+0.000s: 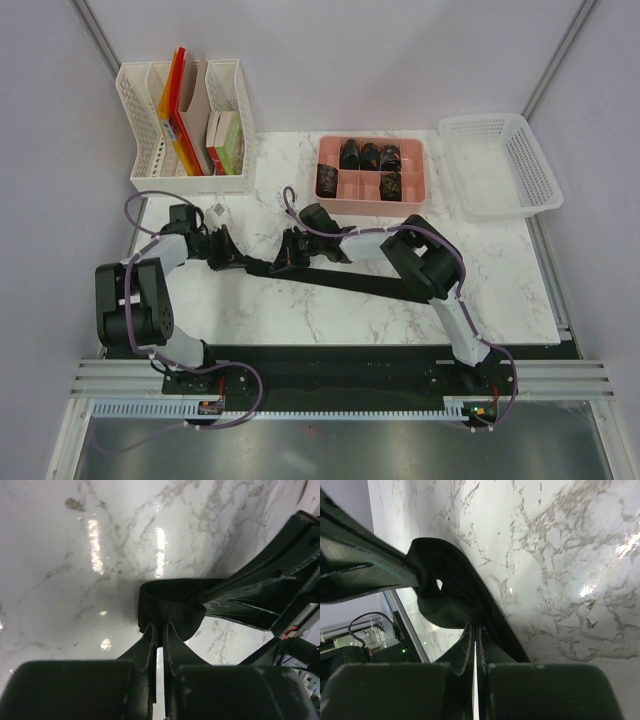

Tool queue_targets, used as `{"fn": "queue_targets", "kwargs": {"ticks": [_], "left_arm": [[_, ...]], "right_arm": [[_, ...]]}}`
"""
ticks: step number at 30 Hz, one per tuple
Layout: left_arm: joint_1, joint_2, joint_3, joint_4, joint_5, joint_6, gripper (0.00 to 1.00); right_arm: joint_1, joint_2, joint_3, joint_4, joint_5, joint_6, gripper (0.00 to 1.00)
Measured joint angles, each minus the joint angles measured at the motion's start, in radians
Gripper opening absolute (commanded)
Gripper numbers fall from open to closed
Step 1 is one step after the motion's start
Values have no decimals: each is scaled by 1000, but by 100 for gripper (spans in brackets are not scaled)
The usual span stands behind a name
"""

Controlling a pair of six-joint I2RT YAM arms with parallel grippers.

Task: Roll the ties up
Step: Roll the tie at the center of the board.

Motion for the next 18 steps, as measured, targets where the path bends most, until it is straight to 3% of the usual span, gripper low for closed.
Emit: {"fn": "queue_targets", "kwargs": {"ticks": [8,18], "left_arm": [[-173,-105,1,-1,-31,-14,2],[-236,15,26,-6,-51,-57,2]], "right_arm": [[0,1,2,-1,0,0,0],[-1,2,2,0,-2,4,0]]}}
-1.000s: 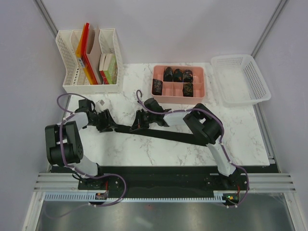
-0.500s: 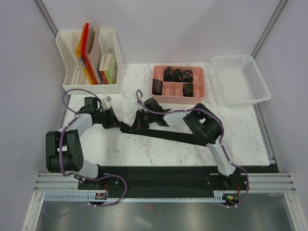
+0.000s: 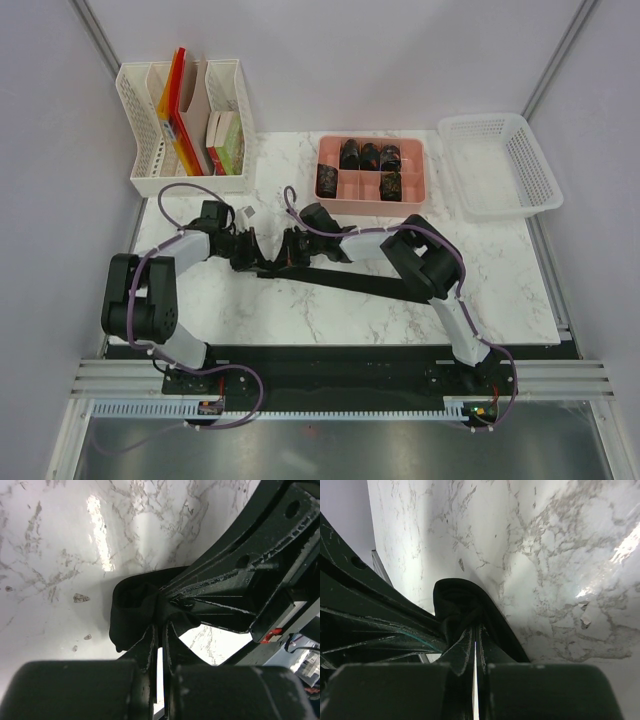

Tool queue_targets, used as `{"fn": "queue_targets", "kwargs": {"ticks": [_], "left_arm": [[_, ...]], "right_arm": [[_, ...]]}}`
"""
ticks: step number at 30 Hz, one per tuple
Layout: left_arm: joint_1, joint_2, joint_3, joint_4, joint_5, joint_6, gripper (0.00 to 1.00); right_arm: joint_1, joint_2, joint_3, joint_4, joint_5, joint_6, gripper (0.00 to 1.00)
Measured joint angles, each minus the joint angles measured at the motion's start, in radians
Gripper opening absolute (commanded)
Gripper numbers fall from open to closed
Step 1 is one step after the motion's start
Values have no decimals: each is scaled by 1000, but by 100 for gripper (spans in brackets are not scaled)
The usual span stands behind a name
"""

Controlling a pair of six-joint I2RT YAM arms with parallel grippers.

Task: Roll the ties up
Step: Roll the tie at the center of the board.

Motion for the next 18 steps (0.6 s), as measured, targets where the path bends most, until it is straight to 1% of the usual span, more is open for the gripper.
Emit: {"fn": "queue_targets", "kwargs": {"ticks": [2,6,7,9,13,18], "left_arm": [[-3,11,13,-4,-13,-13,2],[-9,41,45,-28,-58,-34,2],[-9,51,51,-32,-76,-37,2],[-9,67,63,-41,-92,-45,2],[-11,102,104,-72,-117,-60,2],[-18,118,129,-90,-132,-68,2]], "right_arm": [[-4,0,0,3,1,0,2],[-11,0,0,3,1,3,15],[-15,0,0,3,0,2,17],[-19,-2,0,2,-3,3,20],[-26,-17,-2,-20,0,-2,21],[-29,-47,-16,-66,0,-12,35]]}}
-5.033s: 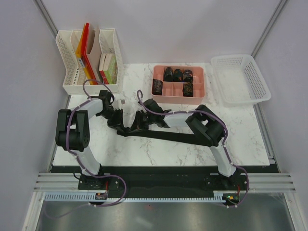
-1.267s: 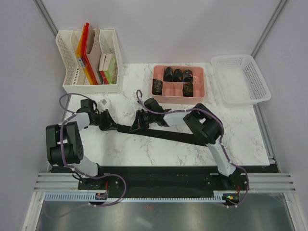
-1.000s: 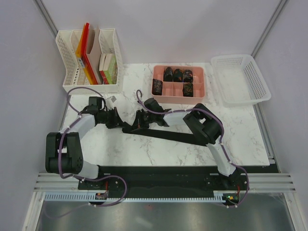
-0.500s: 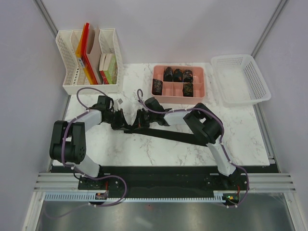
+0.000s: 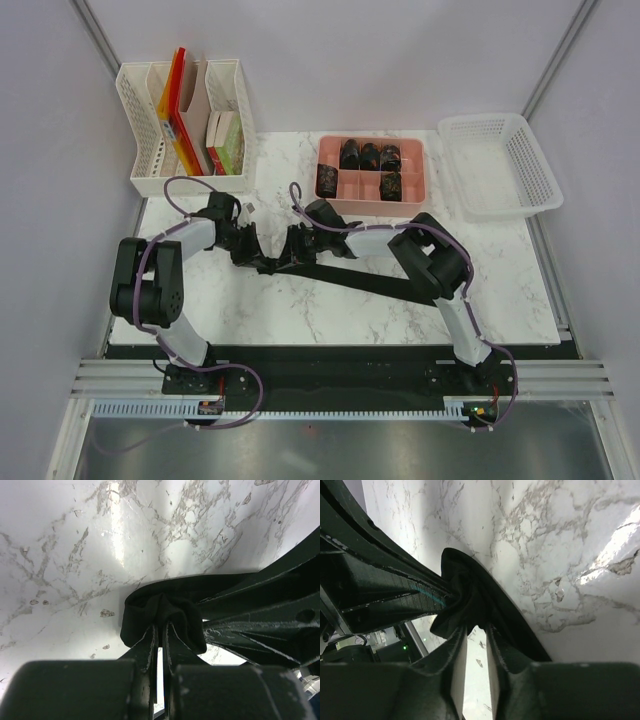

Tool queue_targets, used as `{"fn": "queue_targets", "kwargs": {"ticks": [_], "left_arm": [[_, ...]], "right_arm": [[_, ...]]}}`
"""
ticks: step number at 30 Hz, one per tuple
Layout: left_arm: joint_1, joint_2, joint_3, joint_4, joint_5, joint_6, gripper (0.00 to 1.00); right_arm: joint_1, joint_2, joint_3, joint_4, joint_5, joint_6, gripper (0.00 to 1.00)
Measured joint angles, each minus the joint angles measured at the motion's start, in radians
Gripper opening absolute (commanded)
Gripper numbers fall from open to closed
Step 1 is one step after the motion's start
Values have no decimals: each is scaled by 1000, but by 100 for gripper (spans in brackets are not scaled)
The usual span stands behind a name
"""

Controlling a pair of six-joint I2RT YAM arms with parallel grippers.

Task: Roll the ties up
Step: Roll the tie at the center of the board.

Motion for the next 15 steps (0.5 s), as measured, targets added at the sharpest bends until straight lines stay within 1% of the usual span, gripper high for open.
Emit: {"fn": "queue_targets", "kwargs": {"ticks": [2,7,10,11,15], "left_arm": [[-2,0,1,-1,-2,-1,2],[-2,3,5,-6,-5,-1,2],[-2,6,9,-11,-5,-1,2],[-2,7,10,-12,-5,-1,2],[-3,10,14,-16,-6,-1,2]], "right_arm": [[0,-6,-1,-8,-3,-5,39],[0,-28,-8,-23,-3,-15,42],[0,-56,-25,-24,-2,-20,52],[0,-66,-28,-24,-2,-24,57],[-5,-98,-35,-22,2,-37,60]]}}
